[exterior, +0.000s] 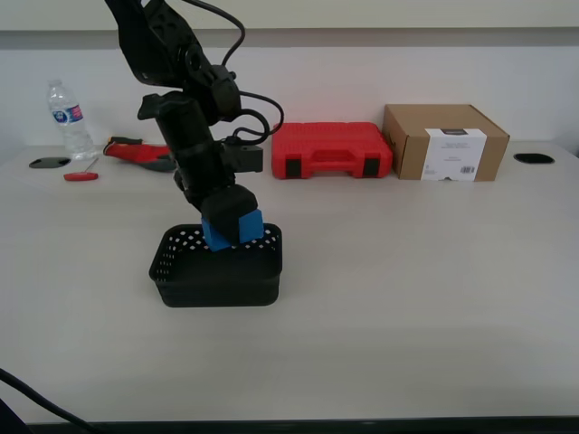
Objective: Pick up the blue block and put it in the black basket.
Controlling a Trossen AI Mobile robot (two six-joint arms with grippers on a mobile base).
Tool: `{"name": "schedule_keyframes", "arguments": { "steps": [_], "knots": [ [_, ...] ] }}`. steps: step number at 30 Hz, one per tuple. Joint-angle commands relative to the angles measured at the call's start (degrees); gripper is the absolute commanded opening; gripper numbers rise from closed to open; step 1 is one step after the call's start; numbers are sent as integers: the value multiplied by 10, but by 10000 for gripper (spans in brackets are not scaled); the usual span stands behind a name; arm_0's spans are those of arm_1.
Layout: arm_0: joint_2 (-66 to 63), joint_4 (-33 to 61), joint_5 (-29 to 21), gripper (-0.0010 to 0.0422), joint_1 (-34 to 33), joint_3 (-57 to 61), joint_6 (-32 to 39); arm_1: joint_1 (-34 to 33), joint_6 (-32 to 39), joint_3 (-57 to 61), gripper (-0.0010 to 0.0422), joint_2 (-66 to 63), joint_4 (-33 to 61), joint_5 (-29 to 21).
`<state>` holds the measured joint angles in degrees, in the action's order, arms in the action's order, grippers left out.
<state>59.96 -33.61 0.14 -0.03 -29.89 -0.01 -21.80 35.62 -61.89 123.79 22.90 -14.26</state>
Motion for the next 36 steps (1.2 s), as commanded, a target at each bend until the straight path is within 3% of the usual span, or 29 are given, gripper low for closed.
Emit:
{"name": "schedule_keyframes", "arguments": {
  "steps": [1, 4, 9, 10, 12, 14, 17, 18, 31, 36],
  "knots": [
    [0, -2, 0, 0, 0, -1, 0, 0, -8, 0, 47, 0, -2, -4],
    [0, -2, 0, 0, 0, -1, 0, 0, -14, 0, 138, 0, -5, -3],
    [0, -2, 0, 0, 0, -1, 0, 0, -19, 2, 336, 16, -8, 13],
    [0, -2, 0, 0, 0, -1, 0, 0, -20, 2, 338, 16, -9, 14],
    [0, -2, 0, 0, 0, -1, 0, 0, -20, 1, 307, 15, -14, 14],
    [0, -2, 0, 0, 0, -1, 0, 0, -20, -2, 212, 15, -14, 13],
    [0, -2, 0, 0, 0, -1, 0, 0, -29, -2, 36, 14, -14, -3],
    [0, -2, 0, 0, 0, -1, 0, 0, -28, -2, 0, 14, -15, -5],
    [0, -2, 0, 0, 0, -1, 0, -1, -22, -2, 0, 15, -33, -4],
    [0, -2, 0, 0, 0, -1, 0, 0, -22, -2, 0, 14, -39, 17]
  ]
}}
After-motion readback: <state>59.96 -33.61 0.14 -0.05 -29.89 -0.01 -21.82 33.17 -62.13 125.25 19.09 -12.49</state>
